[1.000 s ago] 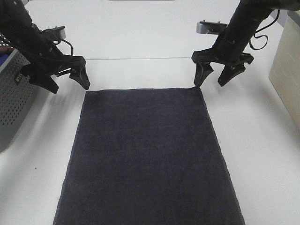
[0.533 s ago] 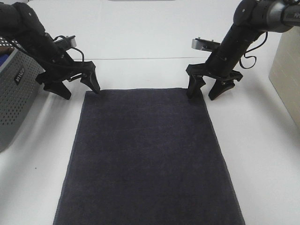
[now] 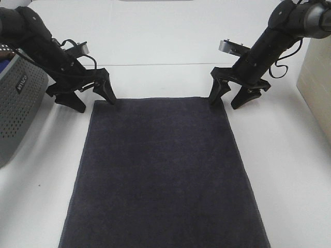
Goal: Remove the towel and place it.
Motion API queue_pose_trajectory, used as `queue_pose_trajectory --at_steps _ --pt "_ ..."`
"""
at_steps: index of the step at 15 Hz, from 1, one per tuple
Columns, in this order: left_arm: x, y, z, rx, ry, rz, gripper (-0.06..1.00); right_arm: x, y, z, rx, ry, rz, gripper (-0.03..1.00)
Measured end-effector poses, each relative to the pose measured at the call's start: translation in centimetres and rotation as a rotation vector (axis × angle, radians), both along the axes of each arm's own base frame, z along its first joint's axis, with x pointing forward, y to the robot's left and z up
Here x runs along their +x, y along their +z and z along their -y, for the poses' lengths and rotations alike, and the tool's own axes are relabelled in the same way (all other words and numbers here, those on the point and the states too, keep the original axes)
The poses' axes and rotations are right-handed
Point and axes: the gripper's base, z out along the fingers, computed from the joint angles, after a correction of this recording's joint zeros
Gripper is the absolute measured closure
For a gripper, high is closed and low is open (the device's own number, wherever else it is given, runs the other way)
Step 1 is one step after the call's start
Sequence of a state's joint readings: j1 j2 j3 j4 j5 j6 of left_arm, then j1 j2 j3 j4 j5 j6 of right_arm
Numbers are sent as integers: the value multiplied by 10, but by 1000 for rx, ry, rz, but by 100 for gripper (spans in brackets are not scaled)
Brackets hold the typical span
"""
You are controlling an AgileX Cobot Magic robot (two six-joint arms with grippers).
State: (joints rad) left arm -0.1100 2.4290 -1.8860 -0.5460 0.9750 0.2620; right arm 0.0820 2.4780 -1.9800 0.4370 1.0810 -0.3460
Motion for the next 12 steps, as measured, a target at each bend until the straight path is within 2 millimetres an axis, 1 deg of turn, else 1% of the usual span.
queue_pose_trajectory --at_steps 4,6,7,9,10,12 --pt "-1 -1 1 -17 11 -22 6 2 0 -2 1 -7 17 22" --pt "0 -4 6 -49 24 -32 6 3 -1 -14 13 -5 45 22" --pt "-1 -5 13 -55 17 -32 6 3 -3 -23 21 3 54 22" --pt "-3 -6 34 -56 -8 -8 6 1 -6 -39 31 25 59 23" --pt "-3 -6 38 -55 -12 -1 6 1 -8 -41 31 28 60 24" --pt "-3 -7 48 -52 -20 22 6 2 -8 -43 30 27 69 31"
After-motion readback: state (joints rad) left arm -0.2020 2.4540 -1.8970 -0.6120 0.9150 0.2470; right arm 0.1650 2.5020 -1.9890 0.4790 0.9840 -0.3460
